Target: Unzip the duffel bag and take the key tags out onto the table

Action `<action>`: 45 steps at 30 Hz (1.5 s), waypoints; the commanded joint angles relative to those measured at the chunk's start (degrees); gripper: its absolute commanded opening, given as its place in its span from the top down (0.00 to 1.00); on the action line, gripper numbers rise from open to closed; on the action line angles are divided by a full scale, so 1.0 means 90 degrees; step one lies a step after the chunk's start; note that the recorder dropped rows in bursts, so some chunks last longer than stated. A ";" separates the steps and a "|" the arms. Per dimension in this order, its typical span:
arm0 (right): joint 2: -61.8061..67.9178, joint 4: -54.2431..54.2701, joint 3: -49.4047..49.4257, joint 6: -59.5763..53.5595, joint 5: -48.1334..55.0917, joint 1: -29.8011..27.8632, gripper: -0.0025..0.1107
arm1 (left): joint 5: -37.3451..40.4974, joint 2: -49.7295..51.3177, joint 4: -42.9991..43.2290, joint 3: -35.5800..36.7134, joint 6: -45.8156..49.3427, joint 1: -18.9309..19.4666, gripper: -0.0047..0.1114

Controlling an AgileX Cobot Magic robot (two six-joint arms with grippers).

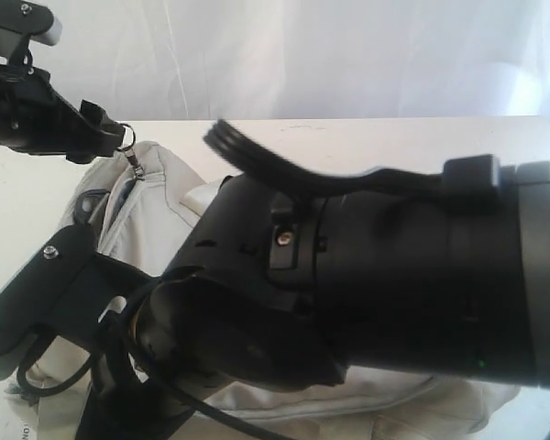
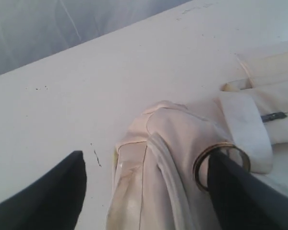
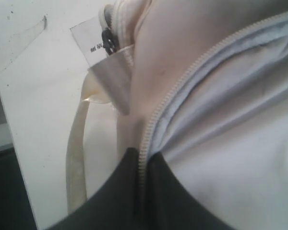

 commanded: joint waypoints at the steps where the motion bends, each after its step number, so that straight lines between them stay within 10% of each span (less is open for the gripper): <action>1: -0.0012 0.0303 0.0083 0.0053 0.0178 0.0102 0.98 | 0.0907 -0.0576 -0.0037 -0.0412 0.0251 0.0060 0.33; 17: -0.0870 -0.0274 -0.0538 0.0053 0.1471 0.0102 0.49 | 0.4461 -0.1224 0.0500 -0.0906 0.0148 0.0060 0.33; 22: -0.1701 -0.1042 -0.0682 -0.0060 0.2650 0.0102 0.50 | 0.5123 -0.1366 -0.0039 -0.0443 -0.0019 0.0060 0.37; 28: -0.1723 -0.1126 -0.0476 -0.0466 0.3021 0.0102 0.50 | 0.5430 -0.1738 -0.0749 -0.0445 0.0610 0.0060 0.95; 35: -0.1050 -0.1642 -0.0029 -0.0836 0.2794 0.0102 0.53 | 0.5515 -0.2003 -0.0823 -0.0445 0.0622 0.0060 0.96; 45: -0.0707 -0.2945 -0.0144 -0.0374 0.2699 0.0102 0.98 | 0.5530 -0.2003 -0.1063 -0.0445 0.0647 0.0060 0.96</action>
